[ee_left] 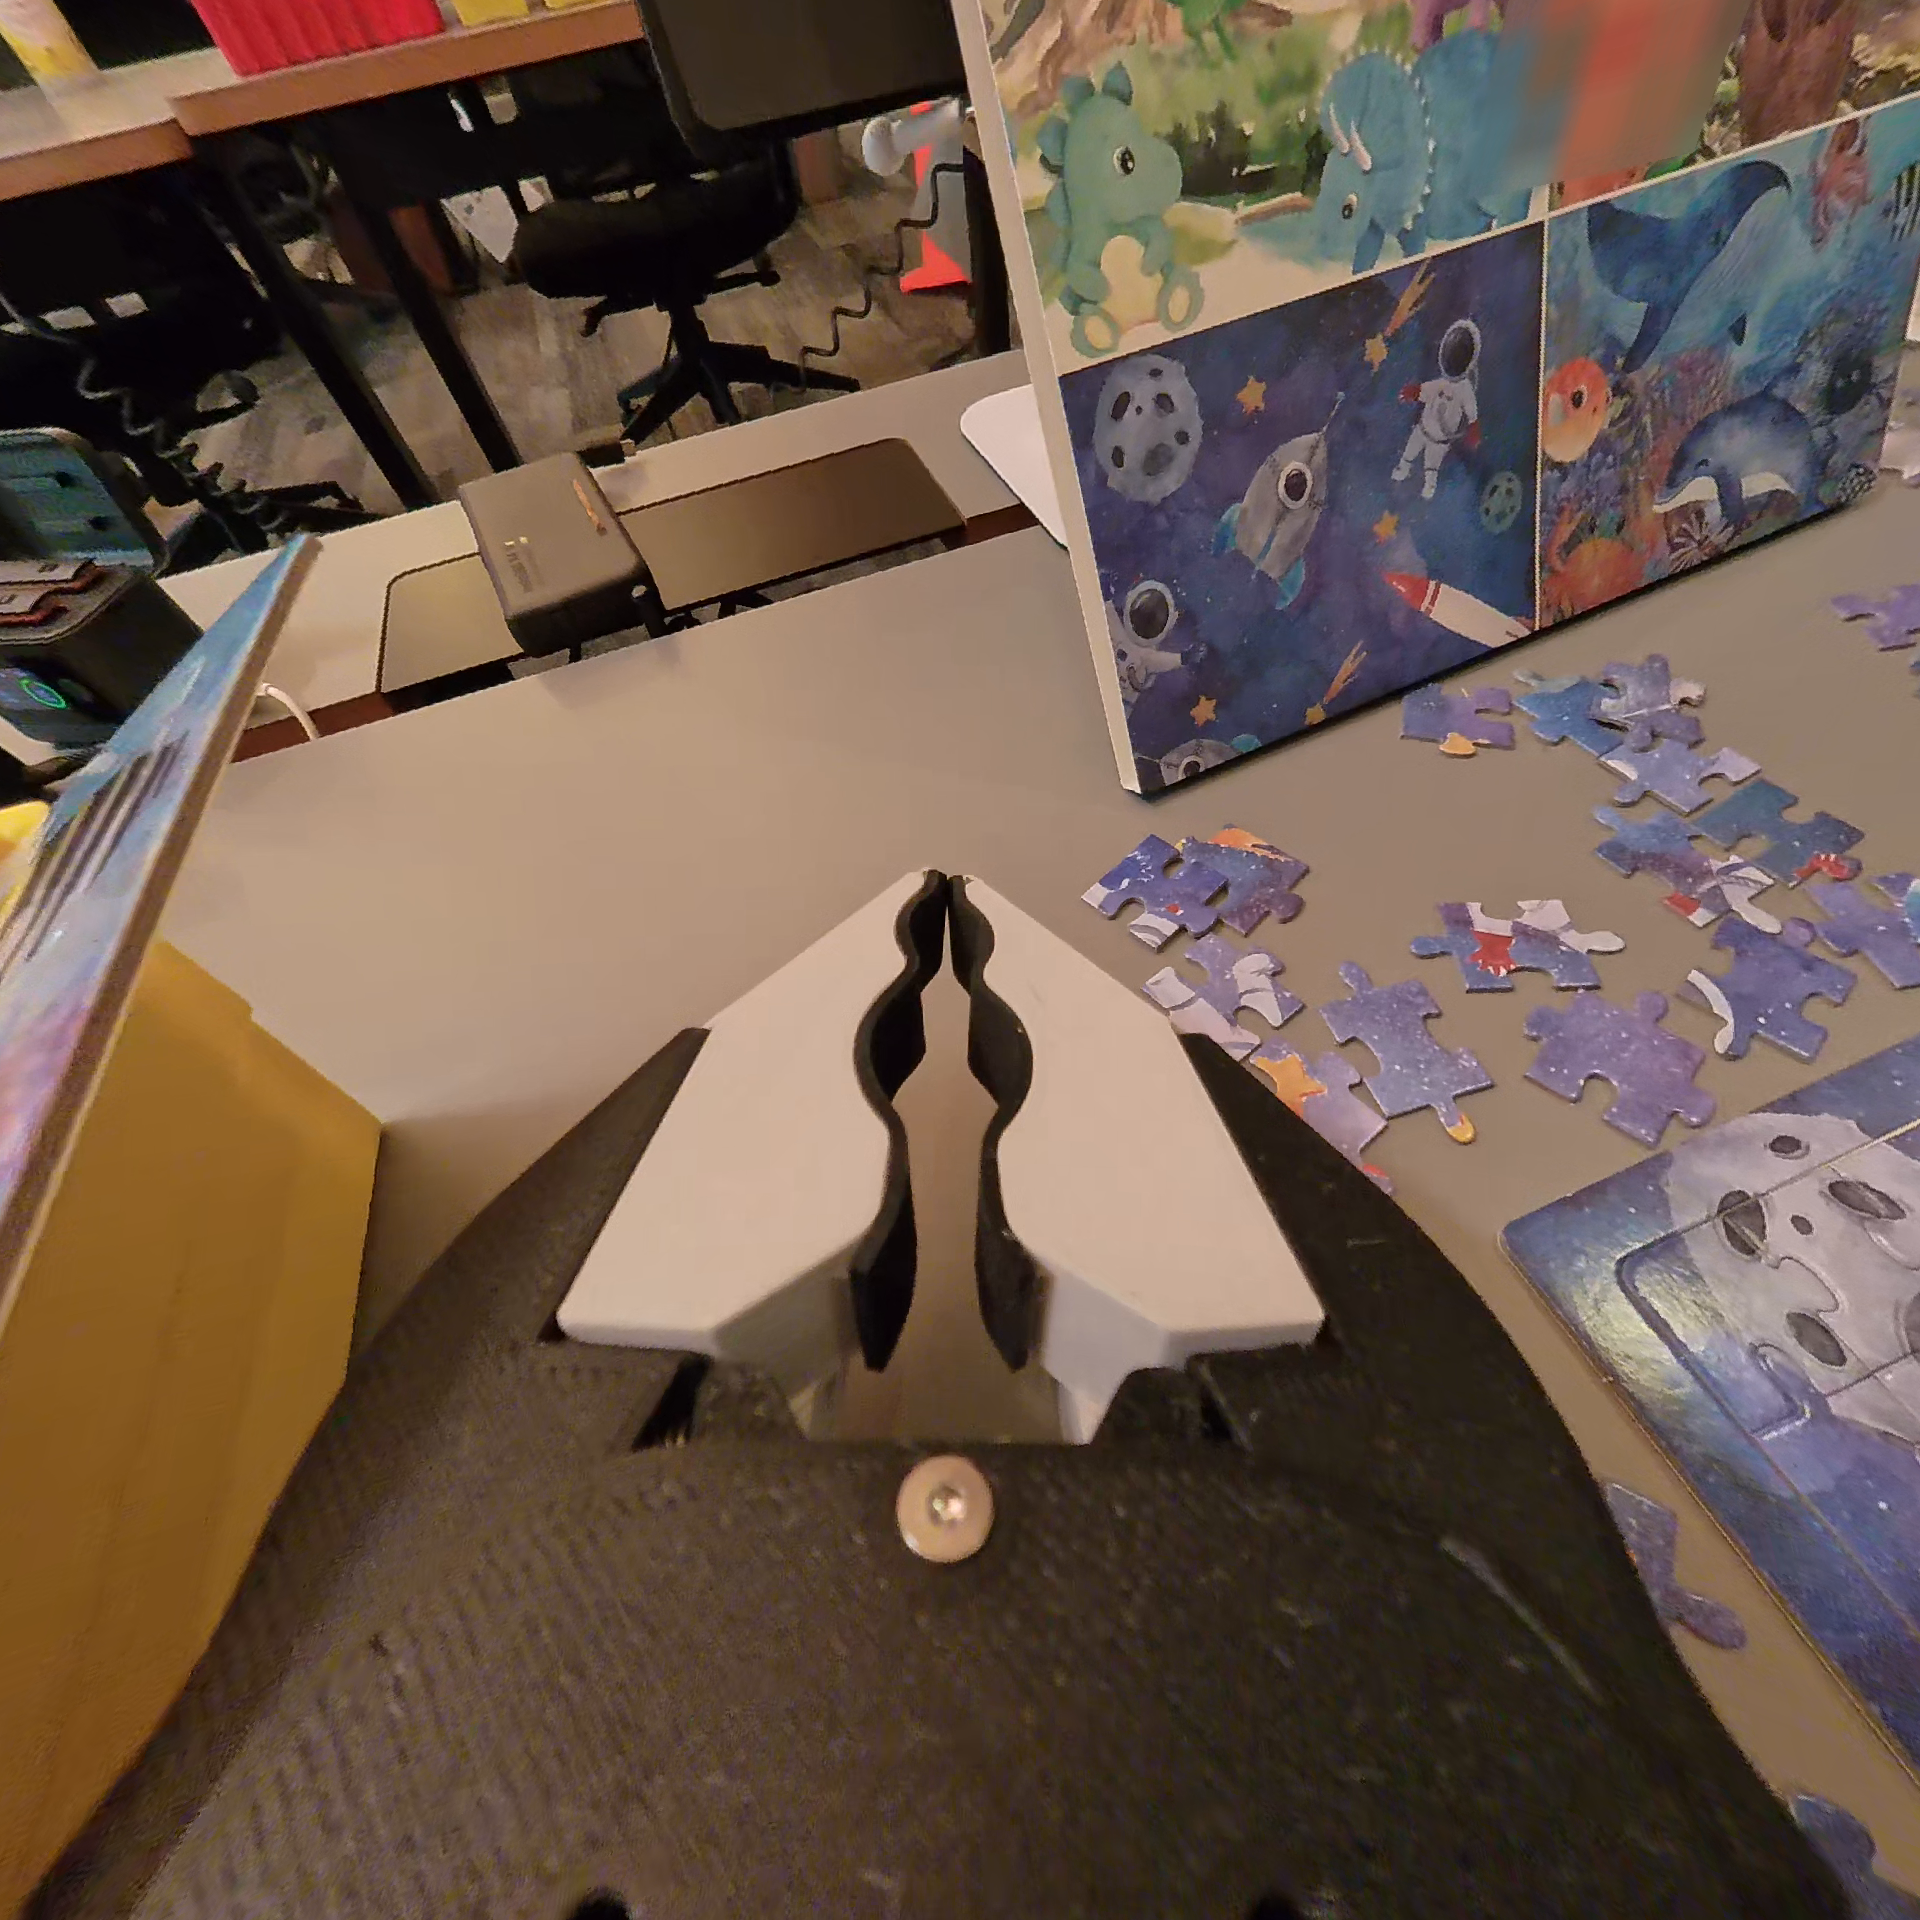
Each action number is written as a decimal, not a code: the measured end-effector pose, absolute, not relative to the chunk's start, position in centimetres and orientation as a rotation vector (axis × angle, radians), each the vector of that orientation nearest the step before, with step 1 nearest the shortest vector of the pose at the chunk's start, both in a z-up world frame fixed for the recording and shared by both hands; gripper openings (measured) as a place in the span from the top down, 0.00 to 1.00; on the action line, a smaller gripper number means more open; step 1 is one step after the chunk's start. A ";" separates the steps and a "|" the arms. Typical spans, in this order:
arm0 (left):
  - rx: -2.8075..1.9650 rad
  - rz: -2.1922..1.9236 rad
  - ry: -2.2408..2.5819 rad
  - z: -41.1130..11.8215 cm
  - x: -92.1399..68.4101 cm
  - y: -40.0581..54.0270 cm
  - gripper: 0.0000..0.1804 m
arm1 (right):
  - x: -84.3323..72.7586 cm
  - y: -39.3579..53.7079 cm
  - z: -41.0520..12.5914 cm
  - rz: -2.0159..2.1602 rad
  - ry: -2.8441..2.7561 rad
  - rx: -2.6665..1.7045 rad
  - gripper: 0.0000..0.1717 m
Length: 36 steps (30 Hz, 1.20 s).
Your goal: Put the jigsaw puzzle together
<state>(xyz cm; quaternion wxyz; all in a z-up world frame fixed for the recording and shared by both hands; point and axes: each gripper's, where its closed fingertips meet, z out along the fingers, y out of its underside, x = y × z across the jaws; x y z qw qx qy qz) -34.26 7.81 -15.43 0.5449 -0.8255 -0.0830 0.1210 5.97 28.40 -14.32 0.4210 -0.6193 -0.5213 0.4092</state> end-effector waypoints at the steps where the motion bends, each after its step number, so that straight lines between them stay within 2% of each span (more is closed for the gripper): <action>1: -1.957 0.286 -0.198 -15.4 -34.3 7.8 1.00 | 5.9 28.0 -15.4 1.009 -1.359 -1.583 0.85; 8: -1.977 0.284 -0.184 -16.0 -34.0 8.0 1.00 | 5.5 26.7 -19.5 0.999 -1.517 -1.762 0.80; 19: -1.989 0.281 -0.180 -16.4 -34.0 8.1 1.00 | 5.6 26.7 -20.7 0.933 -1.564 -1.814 0.79; 30: -1.982 0.294 -0.166 -16.0 -33.8 8.2 1.00 | 6.9 30.2 -14.0 0.941 -1.211 -1.572 0.82; 36: -1.977 0.295 -0.168 -15.9 -33.8 8.2 1.00 | 7.5 31.1 -12.6 0.923 -1.129 -1.522 0.82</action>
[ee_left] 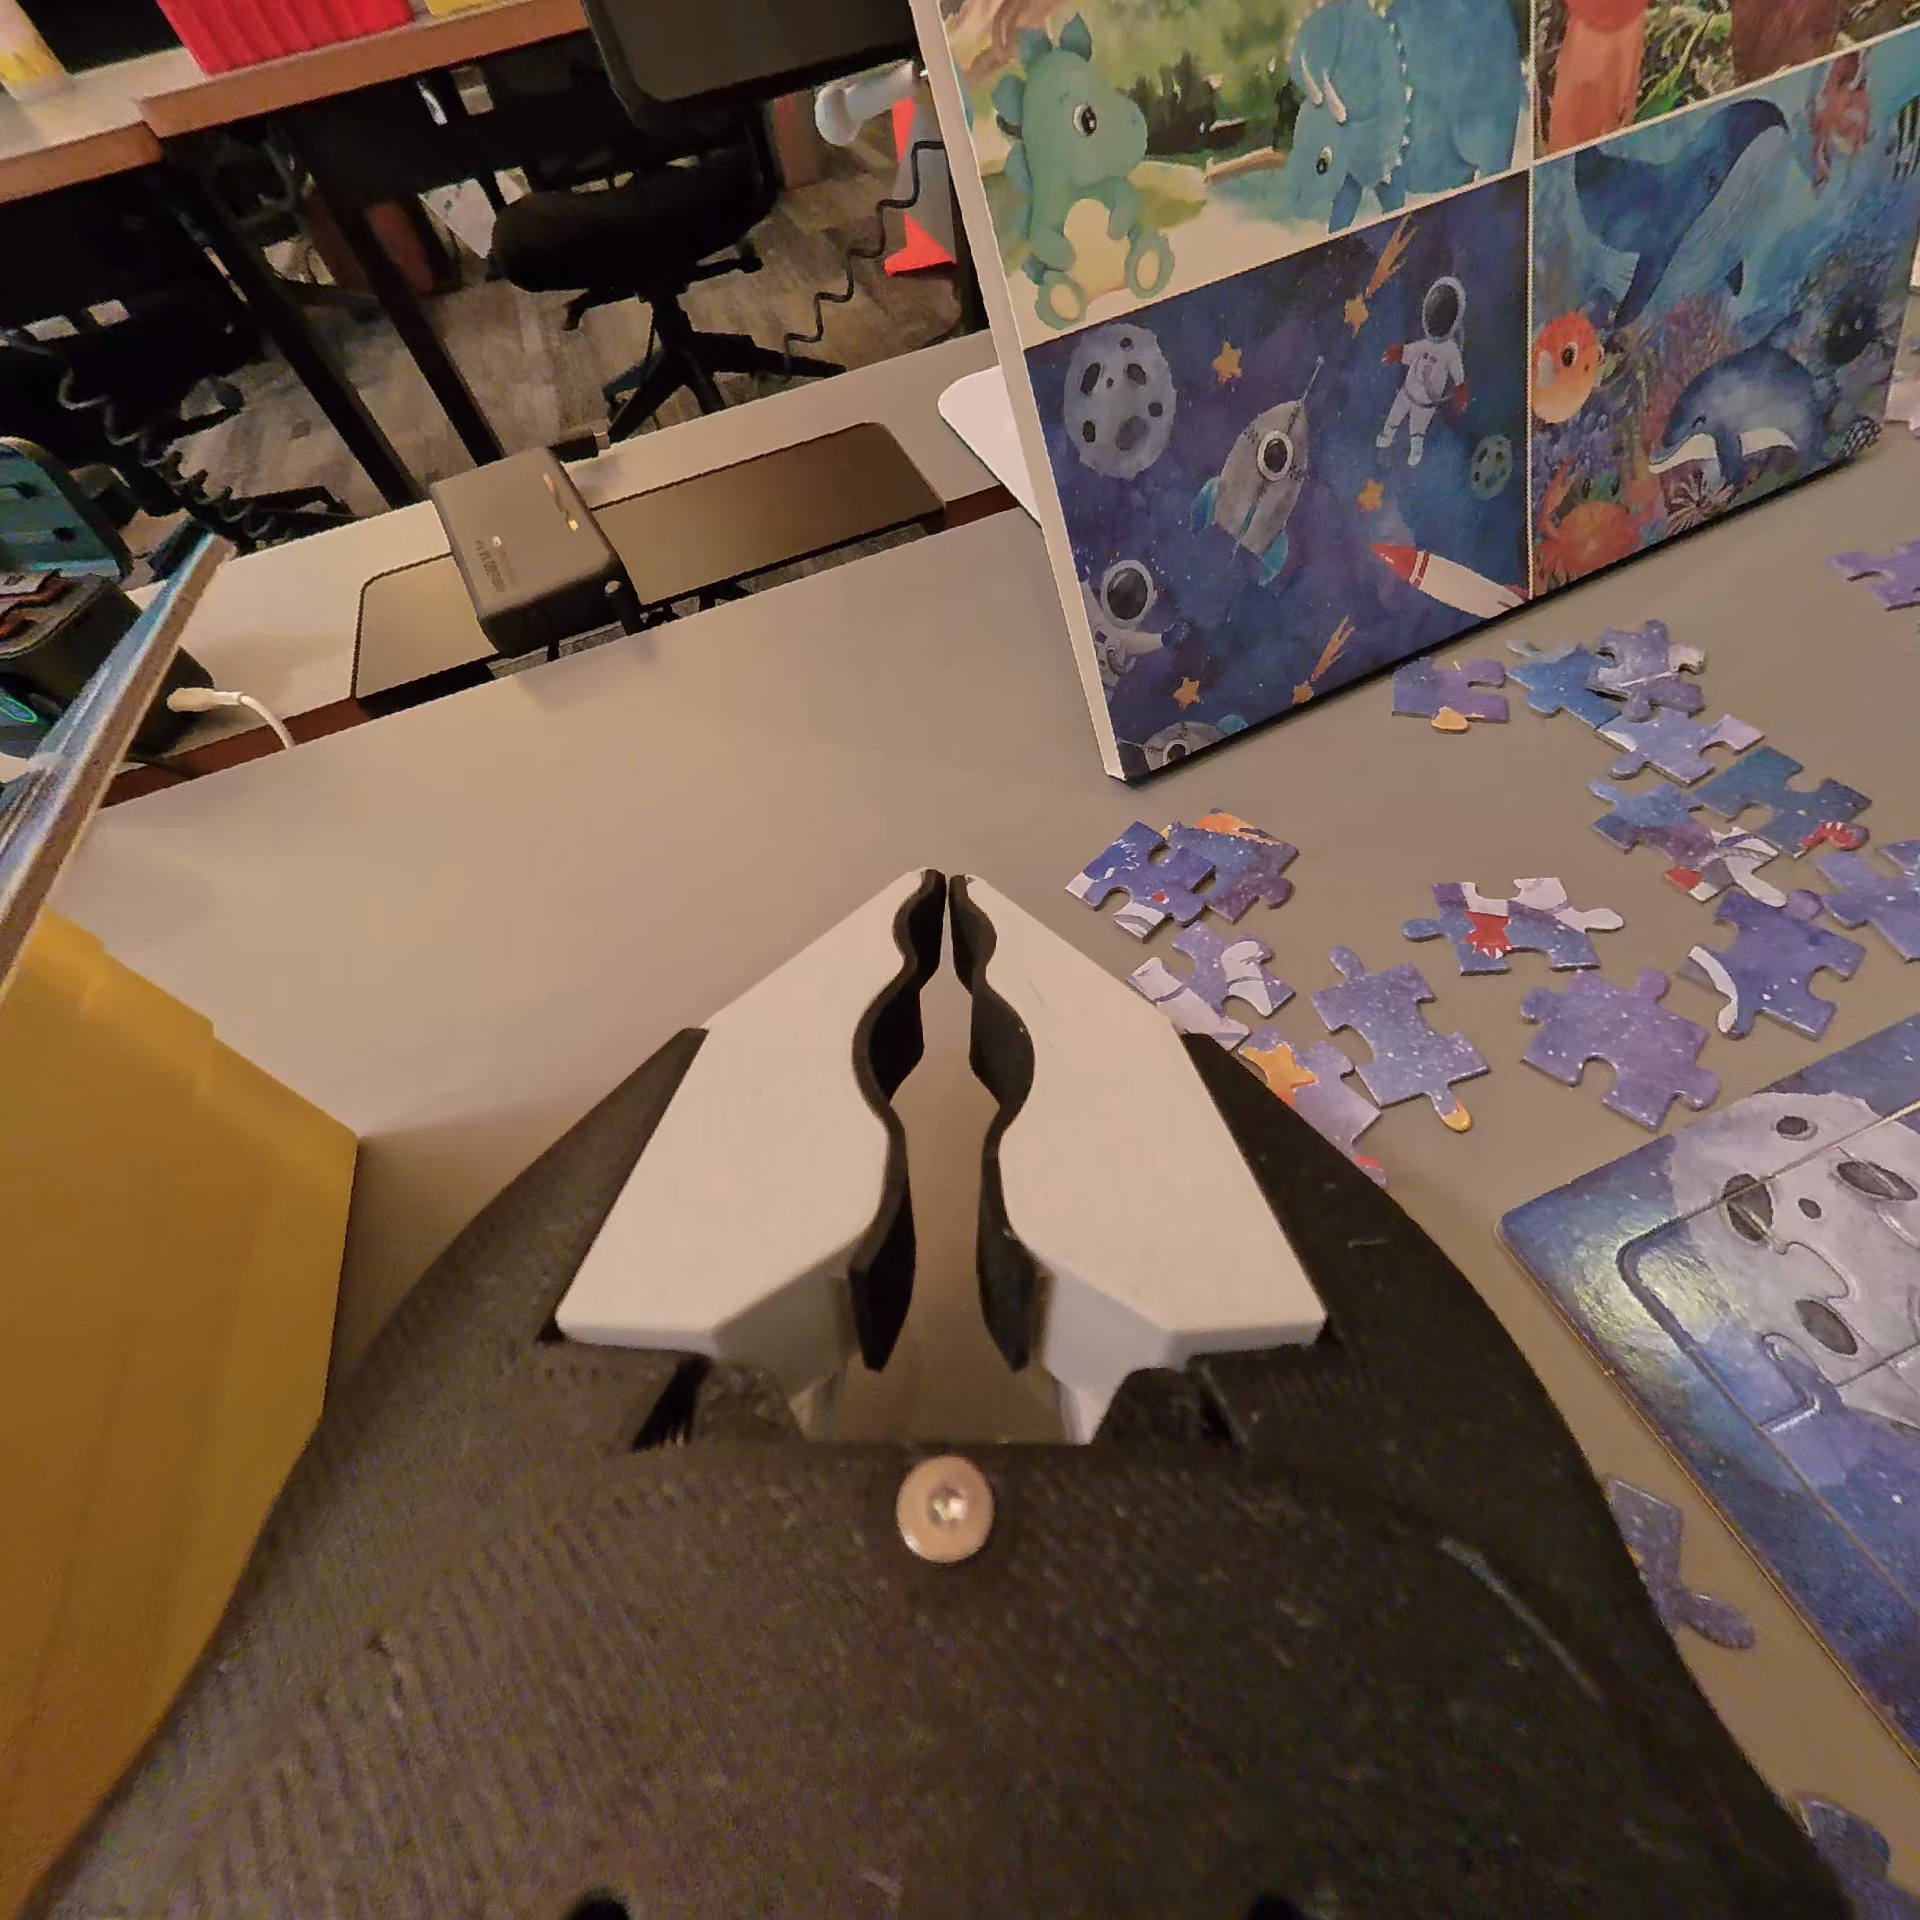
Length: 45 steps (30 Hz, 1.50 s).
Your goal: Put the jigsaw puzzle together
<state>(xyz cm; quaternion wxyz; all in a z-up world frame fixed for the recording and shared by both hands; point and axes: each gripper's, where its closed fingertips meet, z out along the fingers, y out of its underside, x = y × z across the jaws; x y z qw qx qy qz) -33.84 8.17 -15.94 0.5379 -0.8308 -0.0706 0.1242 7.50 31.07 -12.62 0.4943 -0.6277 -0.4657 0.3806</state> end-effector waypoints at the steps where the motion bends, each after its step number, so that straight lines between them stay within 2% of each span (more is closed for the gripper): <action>1: -1.976 0.295 -0.168 -15.9 -33.8 8.2 1.00 | 7.5 31.1 -12.5 0.917 -1.122 -1.515 0.83; 45: -1.985 0.295 -0.157 -16.2 -33.7 8.3 1.00 | 6.6 30.9 -13.6 0.904 -1.156 -1.545 0.84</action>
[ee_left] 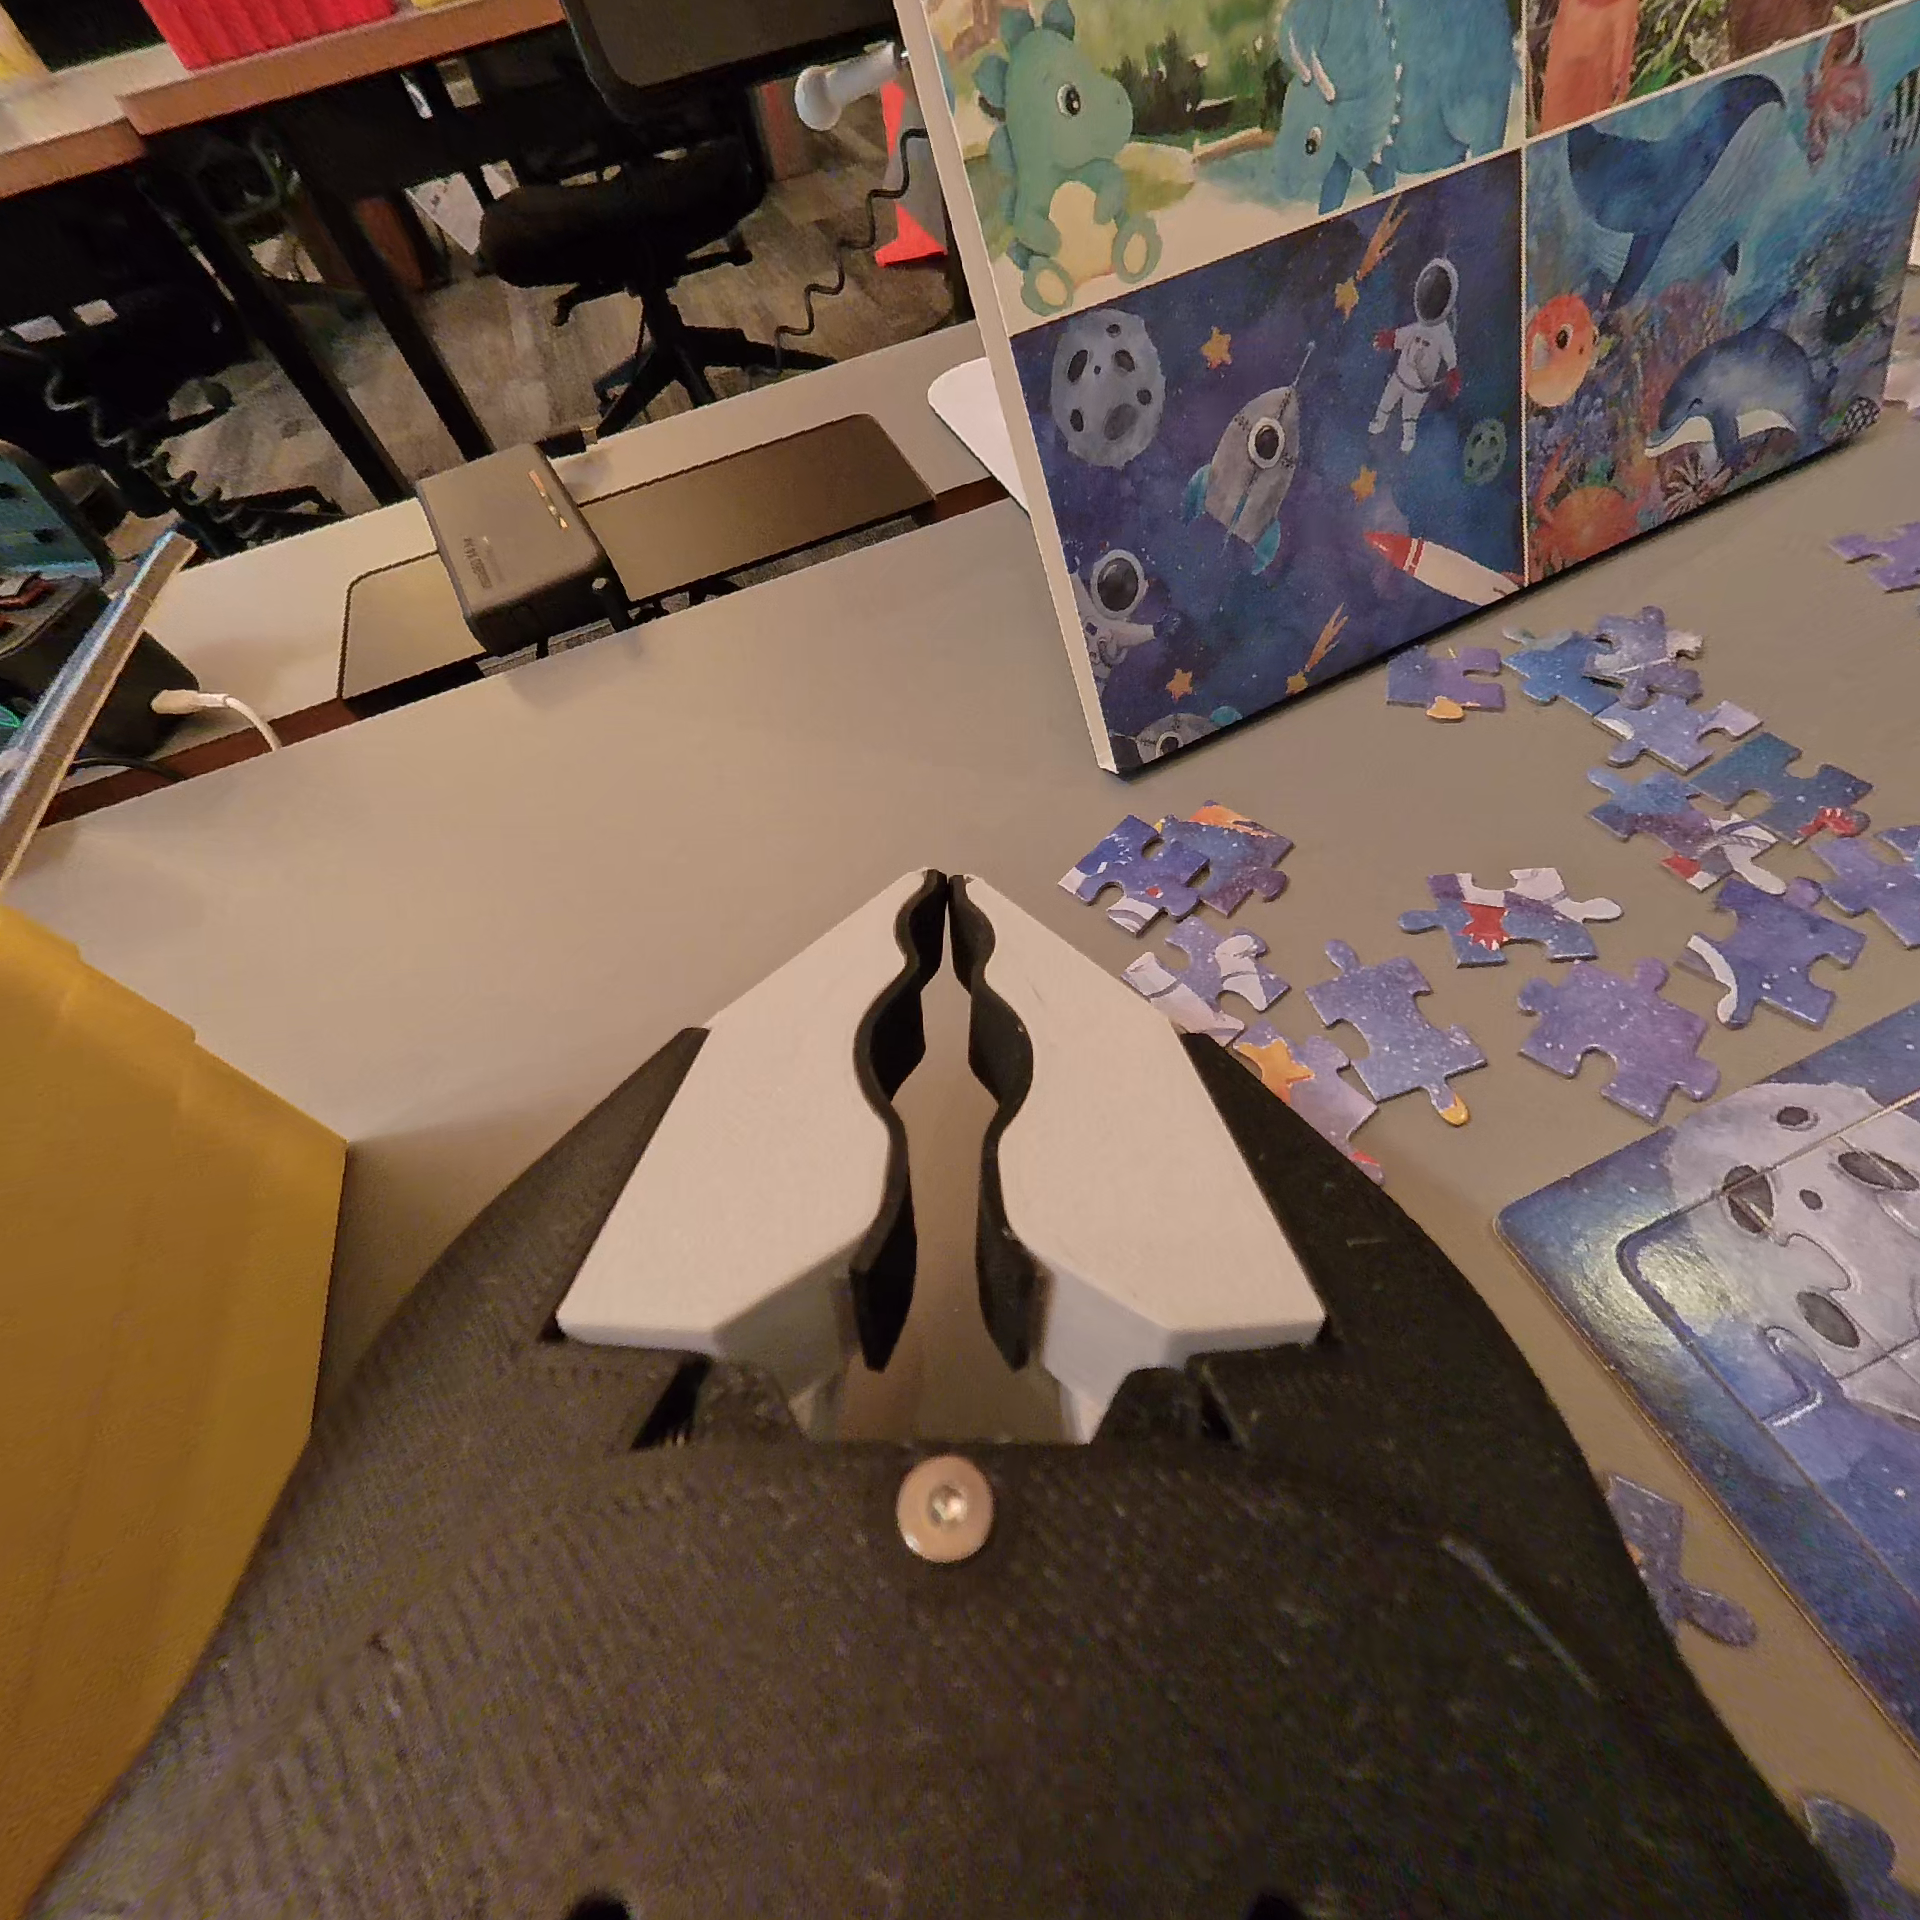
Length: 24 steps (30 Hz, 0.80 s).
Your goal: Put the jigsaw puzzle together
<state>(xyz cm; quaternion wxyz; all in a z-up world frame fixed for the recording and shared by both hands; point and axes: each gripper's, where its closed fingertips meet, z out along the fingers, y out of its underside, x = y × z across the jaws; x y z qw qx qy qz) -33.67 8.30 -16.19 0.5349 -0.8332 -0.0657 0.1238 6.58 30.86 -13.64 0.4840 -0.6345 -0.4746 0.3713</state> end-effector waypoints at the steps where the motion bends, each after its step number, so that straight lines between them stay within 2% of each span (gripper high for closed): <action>1: -1.985 0.295 -0.156 -16.2 -33.7 8.3 1.00 | 6.6 30.9 -13.6 0.905 -1.155 -1.545 0.84; 24: -1.990 0.294 -0.154 -16.3 -33.6 8.4 1.00 | 8.7 32.5 -10.2 0.855 -0.961 -1.440 0.86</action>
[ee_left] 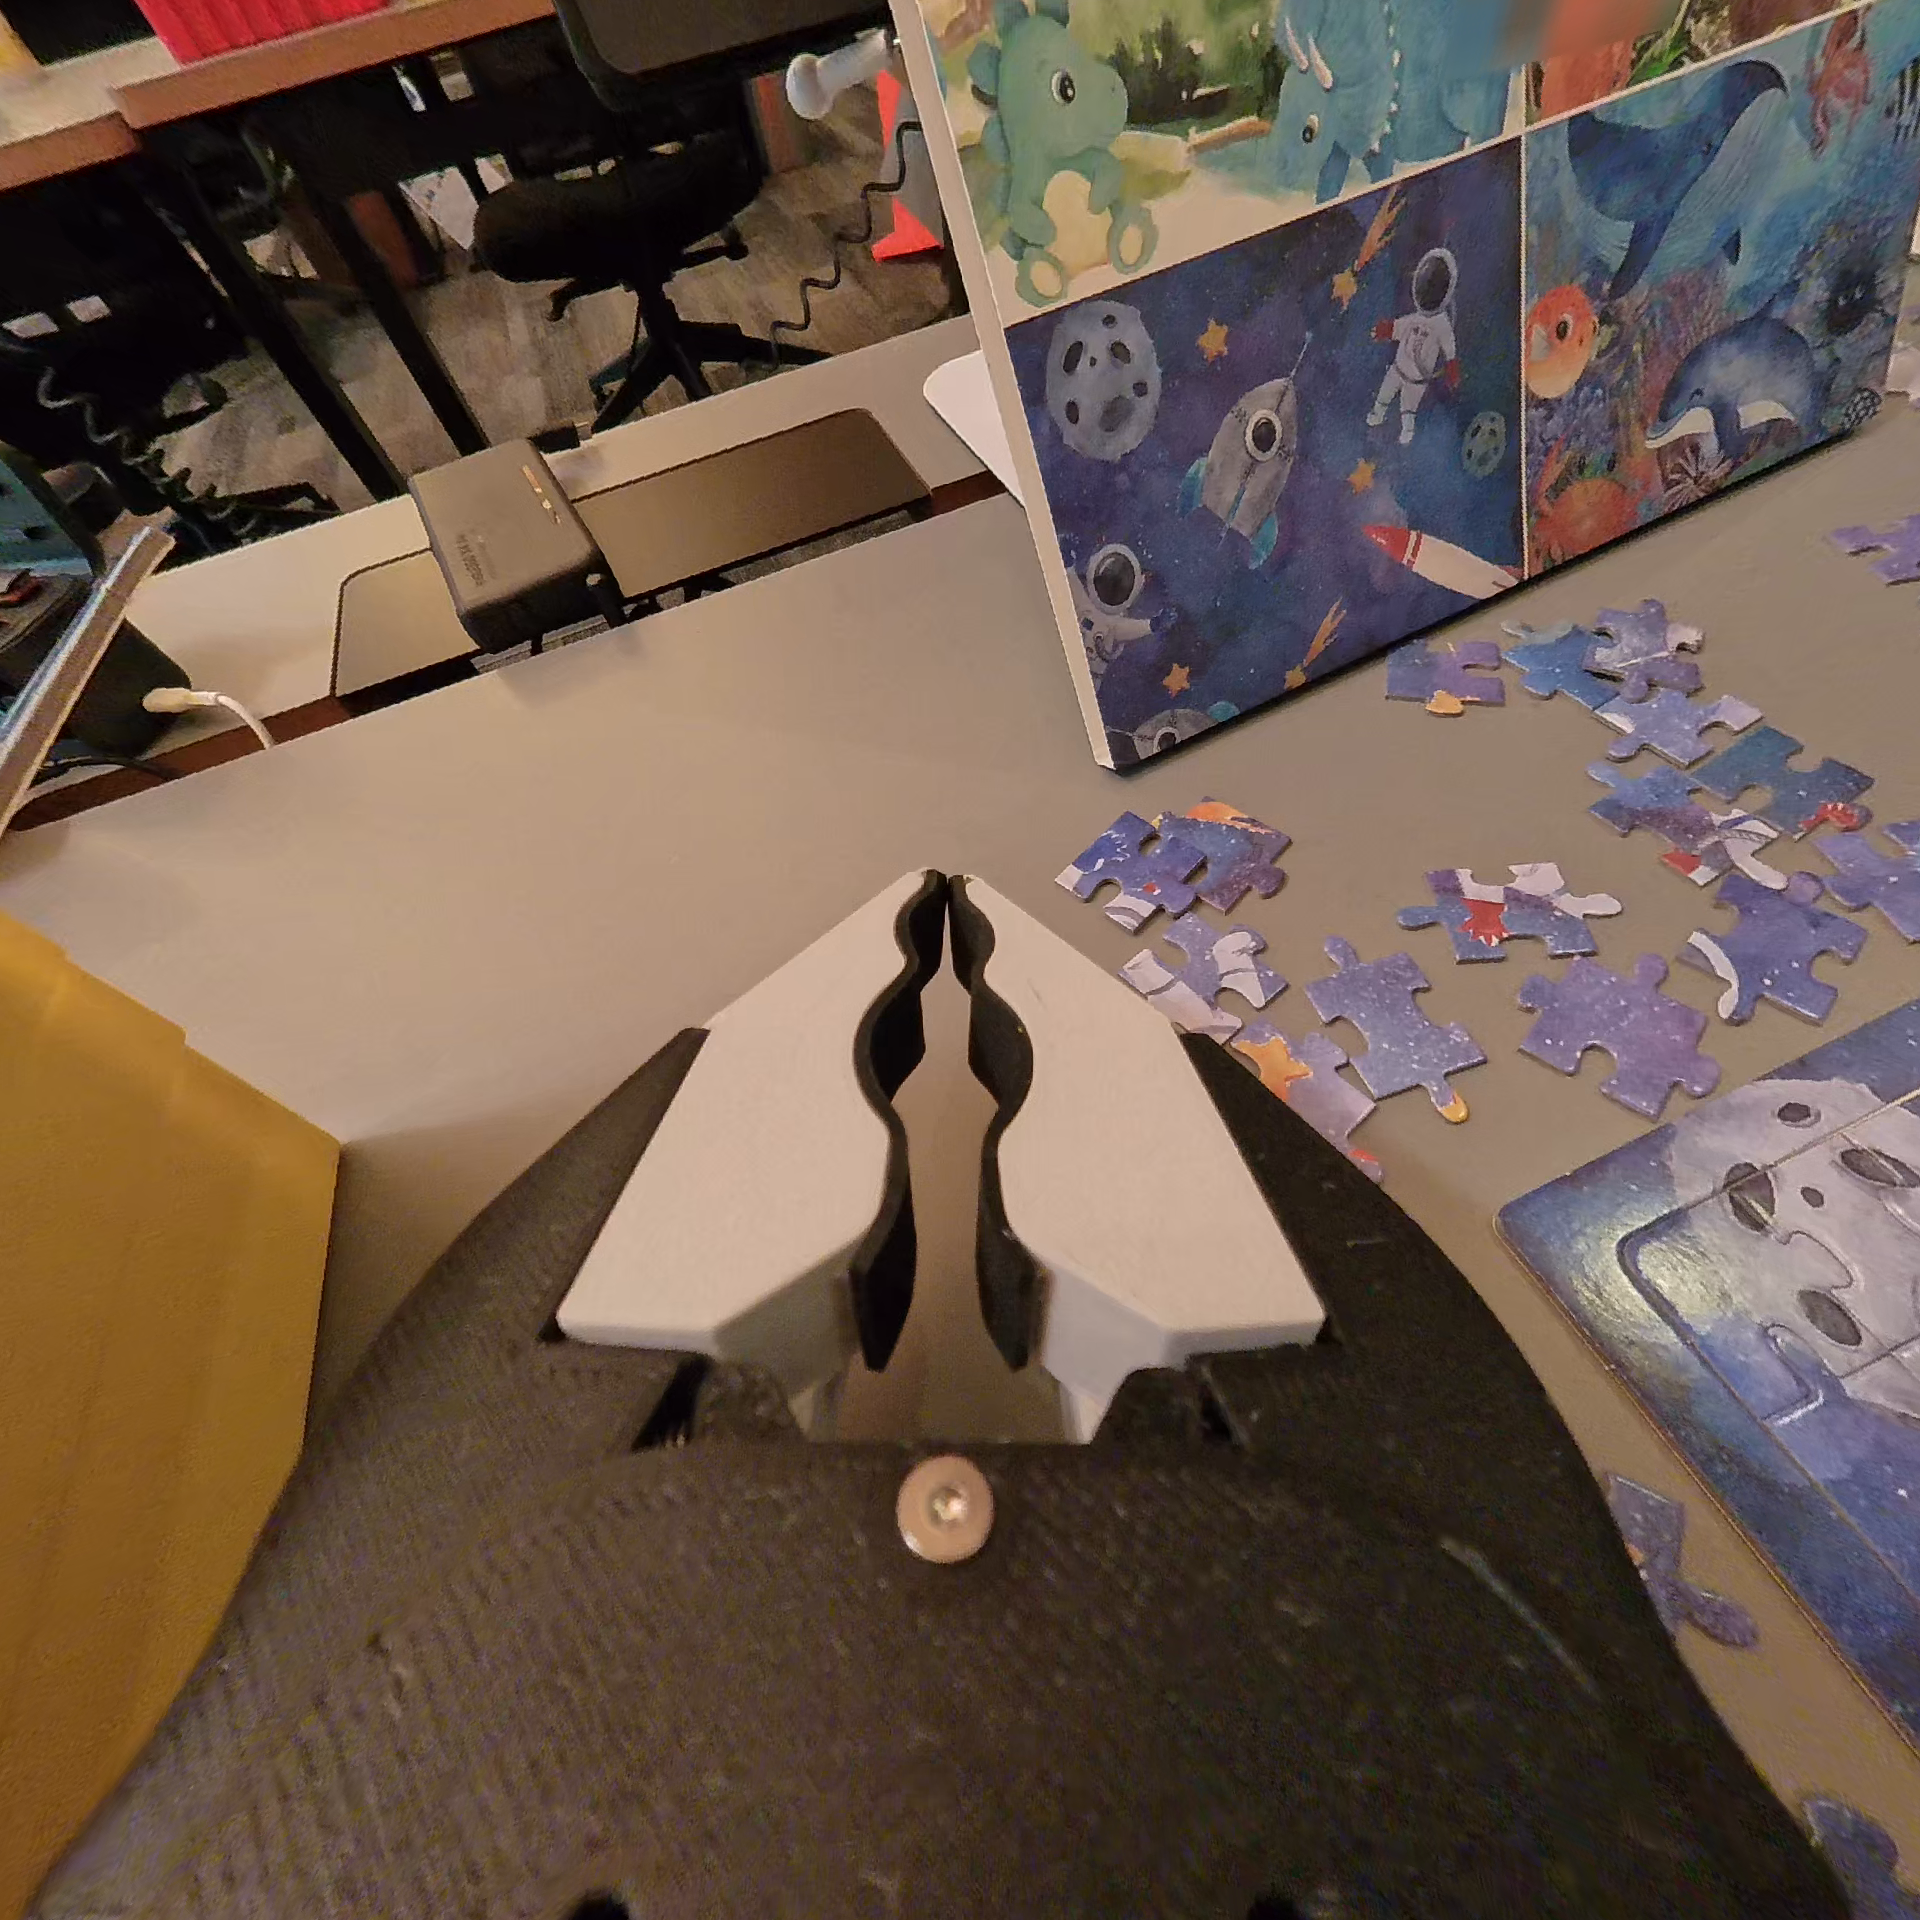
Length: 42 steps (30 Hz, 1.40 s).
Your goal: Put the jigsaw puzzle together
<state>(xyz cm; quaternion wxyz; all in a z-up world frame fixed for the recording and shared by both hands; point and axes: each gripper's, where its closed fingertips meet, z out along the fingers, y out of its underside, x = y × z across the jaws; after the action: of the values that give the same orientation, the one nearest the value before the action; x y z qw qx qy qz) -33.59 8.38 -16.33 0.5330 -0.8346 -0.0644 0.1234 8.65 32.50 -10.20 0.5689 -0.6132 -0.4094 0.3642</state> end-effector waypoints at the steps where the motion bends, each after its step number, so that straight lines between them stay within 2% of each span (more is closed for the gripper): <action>1: -1.990 0.295 -0.153 -16.3 -33.6 8.4 1.00 | 8.7 32.5 -10.1 0.852 -0.957 -1.437 0.86; 18: -1.994 0.294 -0.150 -16.5 -33.5 8.4 1.00 | 12.6 34.5 -7.0 0.695 -0.726 -1.351 0.89; 42: -1.990 0.299 -0.153 -16.3 -33.6 8.4 1.00 | 10.8 34.0 -8.5 0.737 -0.801 -1.402 0.91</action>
<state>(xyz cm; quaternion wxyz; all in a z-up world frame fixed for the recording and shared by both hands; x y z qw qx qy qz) -33.61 8.38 -16.33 0.5328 -0.8344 -0.0640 0.1256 10.76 34.02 -8.46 0.6315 -0.6125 -0.3498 0.3221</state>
